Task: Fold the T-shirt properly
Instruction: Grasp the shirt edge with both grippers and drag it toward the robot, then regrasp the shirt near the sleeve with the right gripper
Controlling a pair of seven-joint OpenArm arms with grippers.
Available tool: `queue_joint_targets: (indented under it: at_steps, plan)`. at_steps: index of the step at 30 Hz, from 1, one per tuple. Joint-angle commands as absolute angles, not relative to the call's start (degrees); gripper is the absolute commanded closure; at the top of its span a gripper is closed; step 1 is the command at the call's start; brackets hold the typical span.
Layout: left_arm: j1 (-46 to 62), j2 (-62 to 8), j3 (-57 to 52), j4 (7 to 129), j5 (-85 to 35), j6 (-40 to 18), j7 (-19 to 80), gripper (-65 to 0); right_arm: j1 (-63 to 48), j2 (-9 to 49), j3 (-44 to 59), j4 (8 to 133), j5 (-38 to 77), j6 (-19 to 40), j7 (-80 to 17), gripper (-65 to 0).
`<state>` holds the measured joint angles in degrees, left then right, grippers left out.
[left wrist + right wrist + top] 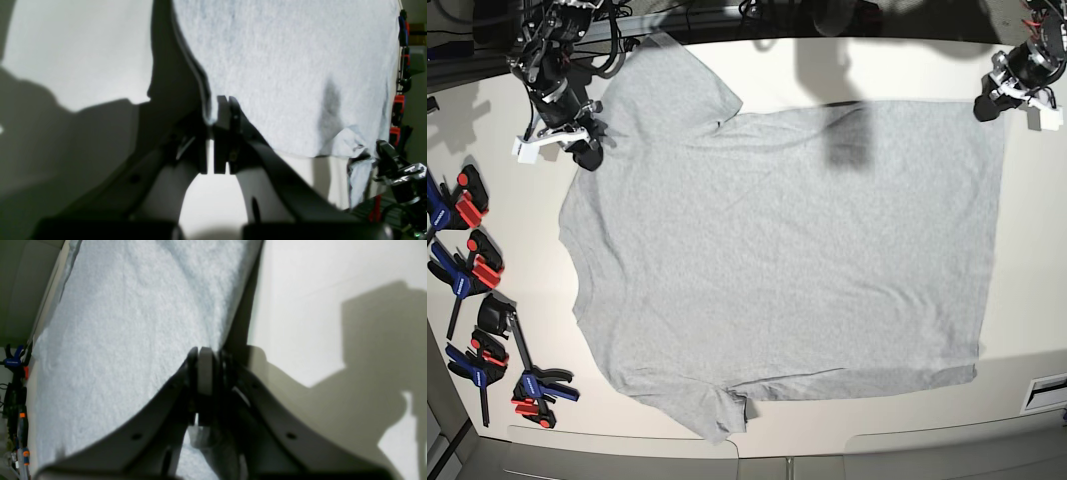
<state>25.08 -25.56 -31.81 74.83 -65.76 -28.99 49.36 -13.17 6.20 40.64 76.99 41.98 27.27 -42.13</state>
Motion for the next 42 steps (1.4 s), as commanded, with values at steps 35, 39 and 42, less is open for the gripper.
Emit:
queue_joint_targets:
  at_steps: [35,39,42]
  plan:
    - [41.82,-27.33,-41.36,75.85,-78.30,-38.68,55.75,0.0,-38.83,6.15,49.65,100.22,50.13,30.28,-52.64,0.0]
    - [42.59,-27.31,-43.55,76.12,-78.83,-38.70,56.18,0.0,-40.73,6.13,50.37,101.32,50.15,30.26,-52.80,0.0]
    - [43.35,-27.33,-46.94,77.47,-80.01,-39.16,56.12,0.0,-40.95,5.65,51.81,101.86,50.46,30.28,-52.12,0.0]
